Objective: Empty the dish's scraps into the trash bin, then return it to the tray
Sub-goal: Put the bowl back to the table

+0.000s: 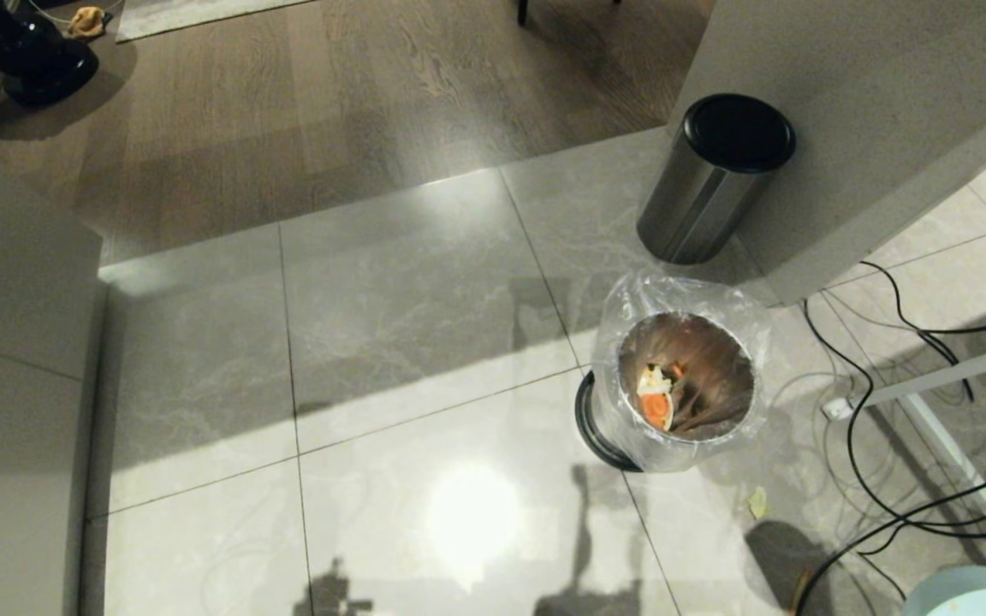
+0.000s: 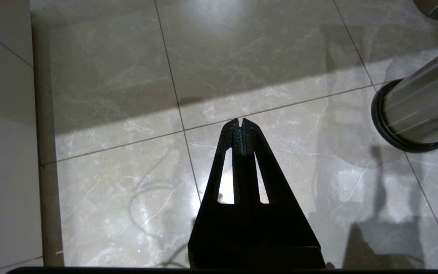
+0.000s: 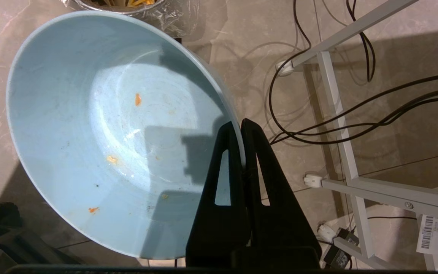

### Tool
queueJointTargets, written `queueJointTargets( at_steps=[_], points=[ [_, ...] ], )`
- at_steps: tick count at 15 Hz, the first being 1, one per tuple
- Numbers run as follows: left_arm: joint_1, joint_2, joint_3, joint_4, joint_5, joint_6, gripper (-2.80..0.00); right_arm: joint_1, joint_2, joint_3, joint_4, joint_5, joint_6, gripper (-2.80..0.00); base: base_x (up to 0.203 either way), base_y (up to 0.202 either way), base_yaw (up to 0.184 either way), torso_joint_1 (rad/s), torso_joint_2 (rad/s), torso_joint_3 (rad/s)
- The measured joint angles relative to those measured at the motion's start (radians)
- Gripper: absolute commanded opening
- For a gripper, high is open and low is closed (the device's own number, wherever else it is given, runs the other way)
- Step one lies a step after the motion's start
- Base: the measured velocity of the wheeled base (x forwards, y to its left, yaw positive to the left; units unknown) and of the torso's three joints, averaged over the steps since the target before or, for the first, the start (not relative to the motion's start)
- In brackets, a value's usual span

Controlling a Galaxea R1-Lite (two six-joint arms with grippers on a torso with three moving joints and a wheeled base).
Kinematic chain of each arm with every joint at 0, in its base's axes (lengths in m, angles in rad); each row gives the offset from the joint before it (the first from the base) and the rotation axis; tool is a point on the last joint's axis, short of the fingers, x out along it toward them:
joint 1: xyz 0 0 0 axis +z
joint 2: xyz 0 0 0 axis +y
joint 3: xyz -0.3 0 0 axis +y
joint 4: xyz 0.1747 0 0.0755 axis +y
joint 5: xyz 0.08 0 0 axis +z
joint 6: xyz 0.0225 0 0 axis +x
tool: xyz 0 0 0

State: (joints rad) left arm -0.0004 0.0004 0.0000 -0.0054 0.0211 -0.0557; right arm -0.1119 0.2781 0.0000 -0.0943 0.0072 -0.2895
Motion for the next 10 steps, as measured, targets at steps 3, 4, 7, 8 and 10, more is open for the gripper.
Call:
queueJointTargets(
  at_steps=[3, 4, 7, 8, 10],
  points=[
    [0.000, 0.000, 0.000, 0.000, 0.000, 0.000, -2.80, 0.000, 0.000, 0.000, 0.000, 0.000, 0.003, -2.80, 0.000, 0.000, 0.000, 0.000, 0.00, 0.000],
    [0.000, 0.000, 0.000, 0.000, 0.000, 0.000, -2.80, 0.000, 0.000, 0.000, 0.000, 0.000, 0.004, -2.80, 0.000, 0.000, 0.000, 0.000, 0.00, 0.000],
    [0.000, 0.000, 0.000, 0.000, 0.000, 0.000, -2.80, 0.000, 0.001, 0.000, 0.000, 0.000, 0.004, -2.80, 0.000, 0.000, 0.000, 0.000, 0.00, 0.000],
    [0.000, 0.000, 0.000, 0.000, 0.000, 0.000, -2.80, 0.000, 0.001, 0.000, 0.000, 0.000, 0.005, -2.80, 0.000, 0.000, 0.000, 0.000, 0.00, 0.000],
    [0.000, 0.000, 0.000, 0.000, 0.000, -0.001, -2.80, 0.000, 0.002, 0.000, 0.000, 0.000, 0.006, -2.80, 0.000, 0.000, 0.000, 0.000, 0.00, 0.000]
  ],
)
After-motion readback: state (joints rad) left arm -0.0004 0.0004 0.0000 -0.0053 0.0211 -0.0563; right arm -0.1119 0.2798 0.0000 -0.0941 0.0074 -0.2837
